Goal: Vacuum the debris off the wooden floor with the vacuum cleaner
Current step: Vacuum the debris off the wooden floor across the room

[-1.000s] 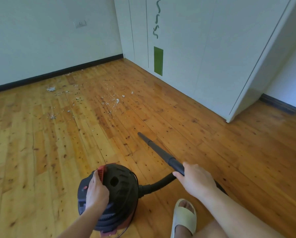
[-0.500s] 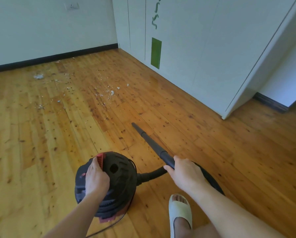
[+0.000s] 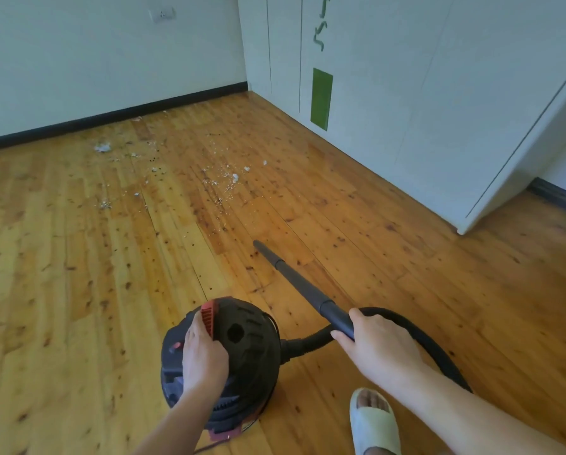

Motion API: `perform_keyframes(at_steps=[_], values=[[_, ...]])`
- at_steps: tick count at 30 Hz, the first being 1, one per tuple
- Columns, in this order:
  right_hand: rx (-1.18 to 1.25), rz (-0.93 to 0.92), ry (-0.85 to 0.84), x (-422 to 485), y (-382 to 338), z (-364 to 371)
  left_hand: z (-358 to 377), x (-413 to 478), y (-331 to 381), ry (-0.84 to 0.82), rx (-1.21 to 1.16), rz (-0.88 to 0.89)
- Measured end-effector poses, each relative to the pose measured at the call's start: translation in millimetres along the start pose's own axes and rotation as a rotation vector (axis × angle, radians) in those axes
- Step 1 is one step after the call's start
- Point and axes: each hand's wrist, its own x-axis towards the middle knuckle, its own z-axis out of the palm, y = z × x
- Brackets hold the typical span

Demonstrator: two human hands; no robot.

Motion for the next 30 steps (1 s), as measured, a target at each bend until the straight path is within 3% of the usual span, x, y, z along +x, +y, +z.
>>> perform_keyframes(at_steps=[17,21,30], values=[[-0.012,-0.203,-0.123,-11,56,-35,-1,-43,45,0.007,-0.145,-0.120],[-0.030,-0.271,-0.121,-10,53,-39,-10,-68,55,0.000,-0.132,-0.166],[0.020,-0.221,-0.143,-3,17,-54,-31,-100,32,-0.069,-0.098,-0.208]])
